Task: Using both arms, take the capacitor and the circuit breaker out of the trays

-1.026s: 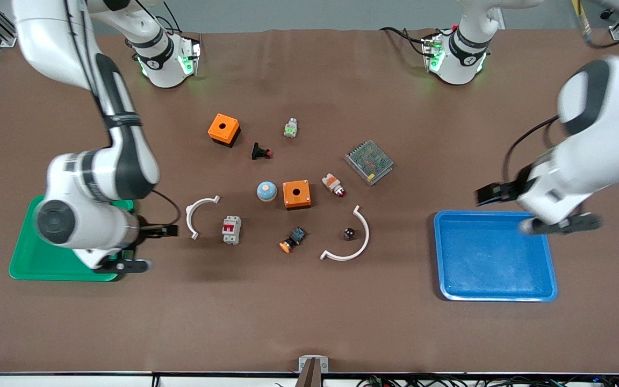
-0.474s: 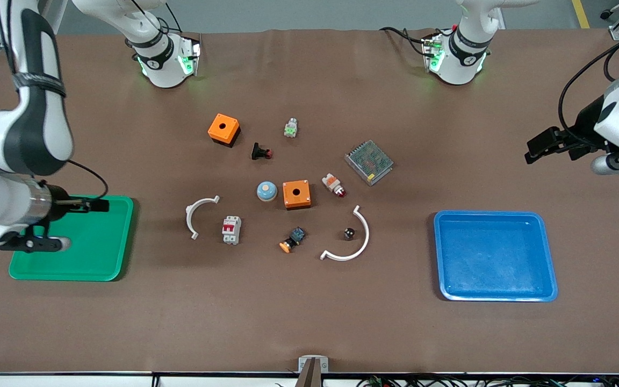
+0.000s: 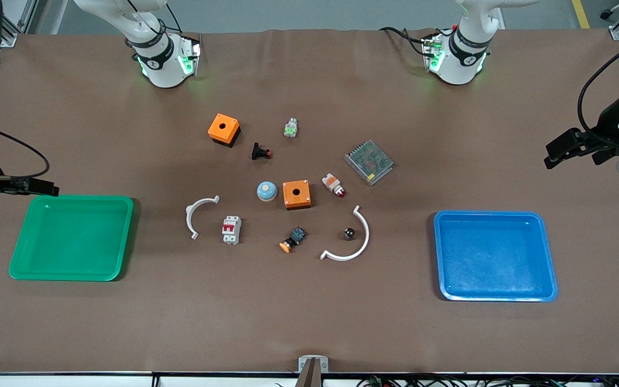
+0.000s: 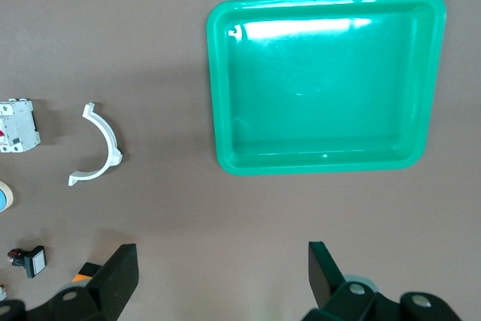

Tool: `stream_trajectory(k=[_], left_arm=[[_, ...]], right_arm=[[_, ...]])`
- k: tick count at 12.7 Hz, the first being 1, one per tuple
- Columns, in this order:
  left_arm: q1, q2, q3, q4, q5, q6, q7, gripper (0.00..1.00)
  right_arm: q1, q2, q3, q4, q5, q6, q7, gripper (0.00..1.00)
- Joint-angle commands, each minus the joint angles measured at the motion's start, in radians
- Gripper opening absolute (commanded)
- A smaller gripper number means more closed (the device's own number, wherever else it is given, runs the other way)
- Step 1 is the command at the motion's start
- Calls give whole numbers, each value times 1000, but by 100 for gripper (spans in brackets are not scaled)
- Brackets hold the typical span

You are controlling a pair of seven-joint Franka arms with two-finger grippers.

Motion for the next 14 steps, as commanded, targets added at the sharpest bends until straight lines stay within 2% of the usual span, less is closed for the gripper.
stream_trajectory(k=[1, 10, 11, 14], left_arm=[[5, 19, -7, 39, -1, -47, 22, 100], [5, 11, -3, 31, -31, -41, 13, 100], [5, 5, -3, 14, -30, -41, 4, 100], [3, -108, -7, -150, -30, 59, 2, 100]], right_arm=[[-32, -60, 14, -26, -5, -16, -23, 100], [-38, -58, 20, -44, -16, -15, -36, 100], [-39, -58, 19, -40, -14, -21, -33, 100], [-41, -49, 19, 6, -10, -21, -28, 100]])
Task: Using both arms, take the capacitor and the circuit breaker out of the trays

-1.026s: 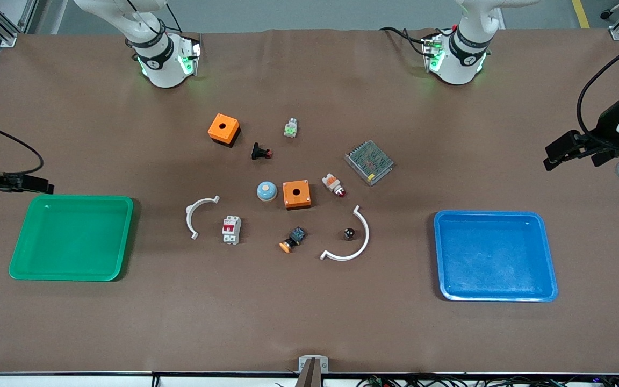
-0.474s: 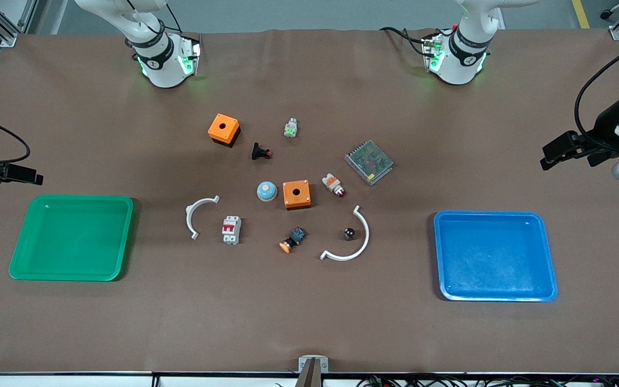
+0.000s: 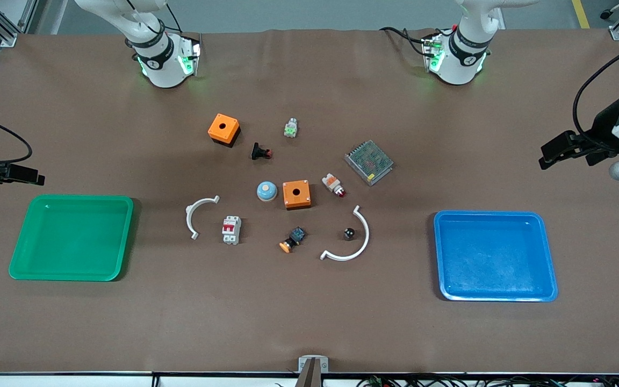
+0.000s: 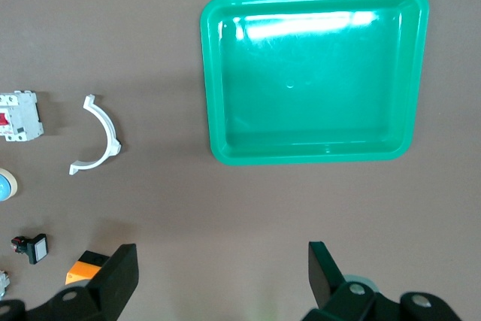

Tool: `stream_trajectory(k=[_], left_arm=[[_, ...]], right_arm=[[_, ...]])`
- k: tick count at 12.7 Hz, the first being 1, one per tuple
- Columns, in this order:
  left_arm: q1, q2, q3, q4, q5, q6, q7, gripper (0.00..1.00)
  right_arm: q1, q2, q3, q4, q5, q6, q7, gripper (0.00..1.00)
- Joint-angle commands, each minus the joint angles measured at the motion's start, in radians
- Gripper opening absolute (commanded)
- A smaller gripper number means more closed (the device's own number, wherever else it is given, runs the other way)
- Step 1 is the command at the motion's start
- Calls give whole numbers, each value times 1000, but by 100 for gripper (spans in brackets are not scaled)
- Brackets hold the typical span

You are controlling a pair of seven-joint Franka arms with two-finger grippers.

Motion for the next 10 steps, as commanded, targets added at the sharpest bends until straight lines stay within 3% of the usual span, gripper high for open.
stream_trajectory(k=[1, 10], left_arm=[[3, -93, -5, -113, -12, 64, 0, 100], [3, -66, -5, -60, -12, 35, 0, 100]], right_arm=[[-12, -10, 9, 20, -5, -8, -2, 100], [-21, -41, 3, 11, -3, -71, -8, 100]])
